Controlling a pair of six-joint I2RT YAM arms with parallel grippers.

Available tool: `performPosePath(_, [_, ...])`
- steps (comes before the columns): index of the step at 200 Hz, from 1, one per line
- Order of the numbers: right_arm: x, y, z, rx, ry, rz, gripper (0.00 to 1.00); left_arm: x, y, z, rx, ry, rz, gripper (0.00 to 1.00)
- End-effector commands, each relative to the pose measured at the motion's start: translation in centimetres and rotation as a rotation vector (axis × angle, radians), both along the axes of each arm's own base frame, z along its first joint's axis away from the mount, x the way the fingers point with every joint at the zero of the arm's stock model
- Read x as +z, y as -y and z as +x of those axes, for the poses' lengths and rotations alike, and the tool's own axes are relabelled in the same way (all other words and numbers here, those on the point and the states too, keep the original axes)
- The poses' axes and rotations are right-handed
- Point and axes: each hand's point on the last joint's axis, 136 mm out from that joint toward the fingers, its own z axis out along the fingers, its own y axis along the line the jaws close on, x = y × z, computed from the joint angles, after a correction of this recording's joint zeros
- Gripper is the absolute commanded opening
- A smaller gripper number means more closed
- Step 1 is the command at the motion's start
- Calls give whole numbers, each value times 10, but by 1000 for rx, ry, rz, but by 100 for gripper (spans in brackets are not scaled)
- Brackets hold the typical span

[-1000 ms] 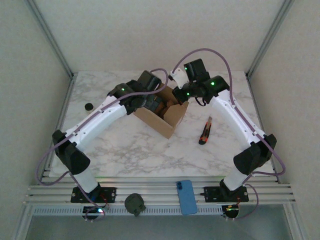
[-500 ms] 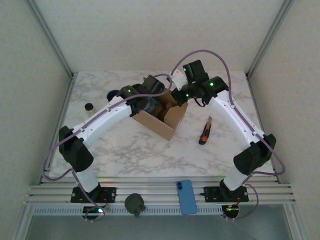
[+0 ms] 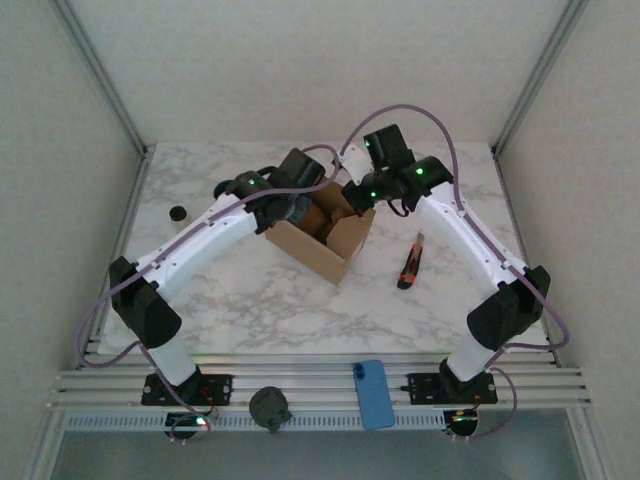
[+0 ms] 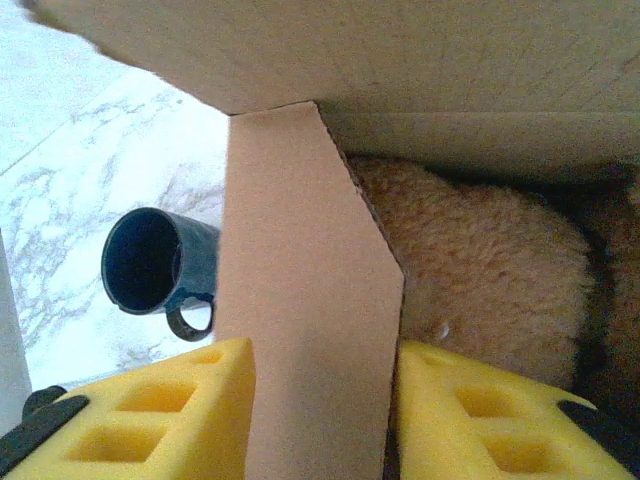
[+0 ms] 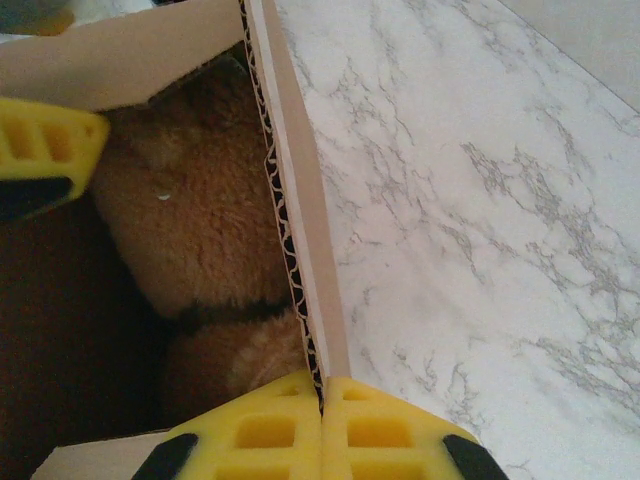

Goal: Unpack the express box

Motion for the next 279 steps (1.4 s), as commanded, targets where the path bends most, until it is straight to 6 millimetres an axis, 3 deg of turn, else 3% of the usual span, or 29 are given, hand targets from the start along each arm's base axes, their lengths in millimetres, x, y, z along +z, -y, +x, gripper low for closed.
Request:
performPosePath(1, [20,-1,1,1,57,55,0,14,-14,-6,25,27,5,32])
performPosePath(43, [17,1,1,-13,58,78,0,17,-16,-10,18,41,-14,0])
performPosePath(67, [16,0,0,-14,53,87,0,13,-19,-9,25,37,-10,0])
performPosePath(97, [15,-1,-2,-11,49,94,0,6,-23,-8,35,29,-6,37])
performPosePath(114, [16,-1,-2,-7,50,97,0,3,-22,-7,34,23,-11,52])
performPosePath(132, [18,-1,-3,-5,49,102,0,0,-26,-4,43,20,-4,56])
performPosePath(164, [17,-3,-5,6,43,107,0,-4,-31,3,54,24,5,55])
performPosePath(179, [17,-3,-6,8,41,109,0,-8,-33,6,53,19,-5,51])
performPosePath(194, [17,-2,-7,8,43,108,0,-15,-35,8,55,3,-3,40])
performPosePath(219, [17,0,-7,3,46,103,0,-18,-39,9,67,-1,3,12])
performPosePath(233, [16,1,-6,-3,44,99,0,-14,-40,9,71,11,-2,0])
performPosePath(273, [11,10,-2,-87,29,88,0,16,-38,13,79,83,-43,0])
performPosePath(279, [11,14,-1,-112,29,88,8,22,-38,14,81,98,-51,0])
